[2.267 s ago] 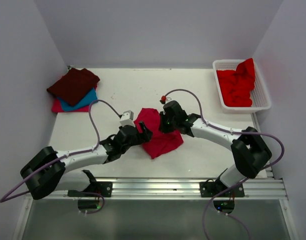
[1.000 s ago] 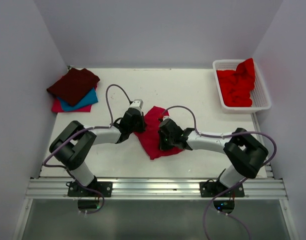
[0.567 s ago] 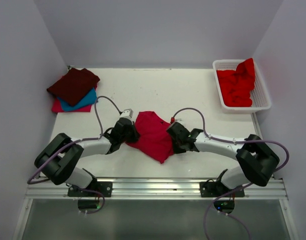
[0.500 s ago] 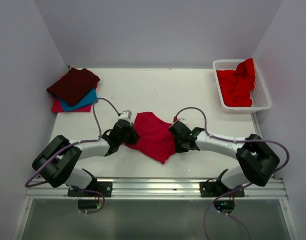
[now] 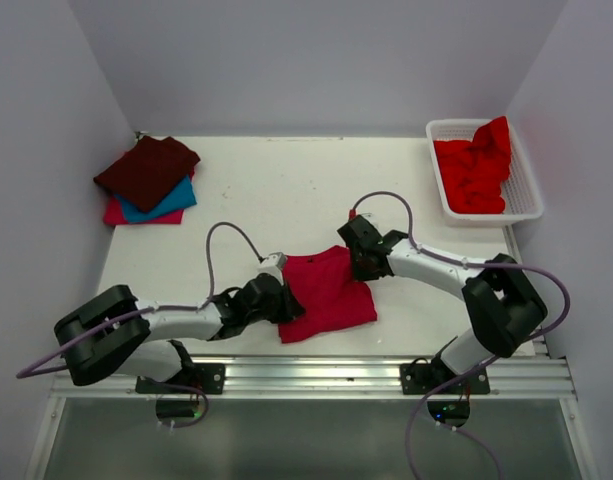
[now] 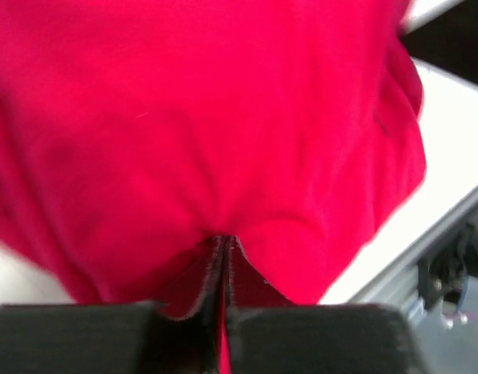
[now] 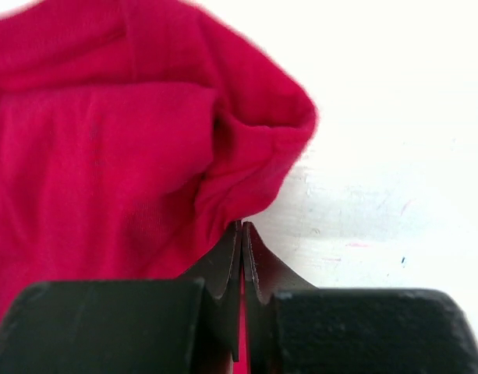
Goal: Fold and stack the t-shirts
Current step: Fold the tshirt
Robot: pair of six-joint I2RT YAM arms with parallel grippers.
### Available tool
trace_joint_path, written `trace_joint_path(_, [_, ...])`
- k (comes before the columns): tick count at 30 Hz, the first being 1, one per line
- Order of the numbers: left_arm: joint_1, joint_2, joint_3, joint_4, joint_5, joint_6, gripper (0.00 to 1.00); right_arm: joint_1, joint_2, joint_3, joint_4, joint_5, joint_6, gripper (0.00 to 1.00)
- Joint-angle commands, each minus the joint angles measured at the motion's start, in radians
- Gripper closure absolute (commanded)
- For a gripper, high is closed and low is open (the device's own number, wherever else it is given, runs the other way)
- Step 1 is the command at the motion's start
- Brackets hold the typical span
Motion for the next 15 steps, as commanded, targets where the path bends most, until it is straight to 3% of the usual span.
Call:
trace_joint_path(1, [-0.05, -0.099, 0.014, -0.095, -0.078, -0.047, 0.91, -0.002, -0.021, 0.08, -0.022, 0.034, -0.054, 1.0])
trace_joint_path(3, [-0.051, -0.184, 0.031, -0.182, -0.152, -0.011, 0.75, -0.002, -0.042, 0.096, -0.031, 0.04, -0.055, 1.0])
trace_joint_path(4, [-0.051, -0.212, 0.046, -0.215, -0.181, -0.002, 0.58, -0.002, -0.064, 0.099, -0.032, 0.04, -0.054, 1.0])
trace_joint_path(5, [-0.051, -0.238, 0.056, -0.269, -0.236, 0.01, 0.49, -0.002, -0.073, 0.102, -0.036, 0.042, -0.052, 1.0])
trace_joint_path(7, [-0.051, -0.298, 0.076, -0.31, -0.282, 0.035, 0.39, -0.002, -0.09, 0.099, -0.033, 0.033, -0.051, 1.0])
trace_joint_path(15, [-0.051, -0.32, 0.061, -0.535, -0.295, -0.026, 0.38, 0.02, -0.13, -0.031, 0.141, -0.255, -0.008, 1.0])
